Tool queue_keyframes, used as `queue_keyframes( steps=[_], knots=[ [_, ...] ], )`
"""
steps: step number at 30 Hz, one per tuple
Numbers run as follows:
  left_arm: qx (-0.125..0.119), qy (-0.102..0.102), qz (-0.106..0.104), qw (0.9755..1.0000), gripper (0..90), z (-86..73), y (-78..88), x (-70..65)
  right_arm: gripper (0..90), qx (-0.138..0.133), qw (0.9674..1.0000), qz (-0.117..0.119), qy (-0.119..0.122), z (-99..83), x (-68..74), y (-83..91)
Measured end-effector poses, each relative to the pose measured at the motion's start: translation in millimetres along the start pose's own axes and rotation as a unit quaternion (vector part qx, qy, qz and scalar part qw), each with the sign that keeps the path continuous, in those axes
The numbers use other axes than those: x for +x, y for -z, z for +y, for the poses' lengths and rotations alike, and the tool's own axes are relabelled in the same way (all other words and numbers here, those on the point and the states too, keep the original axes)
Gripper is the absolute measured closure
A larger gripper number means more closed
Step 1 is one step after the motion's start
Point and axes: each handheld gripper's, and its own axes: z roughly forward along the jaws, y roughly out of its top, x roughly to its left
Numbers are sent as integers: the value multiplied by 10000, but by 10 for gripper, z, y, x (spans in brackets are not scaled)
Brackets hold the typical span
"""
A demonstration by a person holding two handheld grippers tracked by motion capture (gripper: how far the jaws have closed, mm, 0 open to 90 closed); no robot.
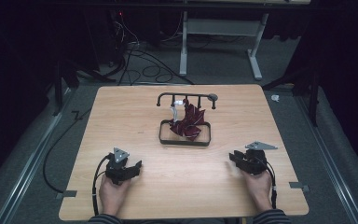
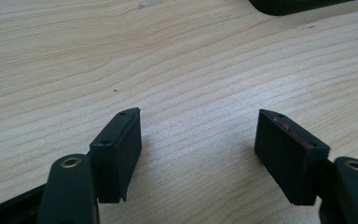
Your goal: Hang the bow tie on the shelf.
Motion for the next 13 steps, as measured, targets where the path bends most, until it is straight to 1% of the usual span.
queue_keyframes(
  steps=[3, 4, 5, 8, 10, 11, 13],
  knots=[
    [-2, 1, 4, 10000, 322, 0, 0, -1, 660, 57, 9998, -178, 82, -31, 14, -63],
    [8, -2, 4, 10000, 322, 0, 1, -1, 656, 124, 9996, -248, 113, -46, 25, -88],
    [7, -3, 4, 10000, 322, 0, 1, -1, 656, 39, 9993, -311, 190, -66, 37, -101],
    [7, -2, 4, 10000, 322, 0, 1, -1, 642, 40, 9983, -470, 341, -70, 82, -111],
    [6, -1, 5, 10000, 321, 0, 1, -1, 607, 69, 9969, -580, 529, -73, 127, -119],
    [7, -2, 4, 10000, 321, 0, 1, -1, 595, 56, 9964, -620, 571, -74, 135, -120],
    [7, -1, 6, 10000, 322, 0, 1, -1, 564, 72, 9973, -563, 460, -70, 111, -121]
  ],
)
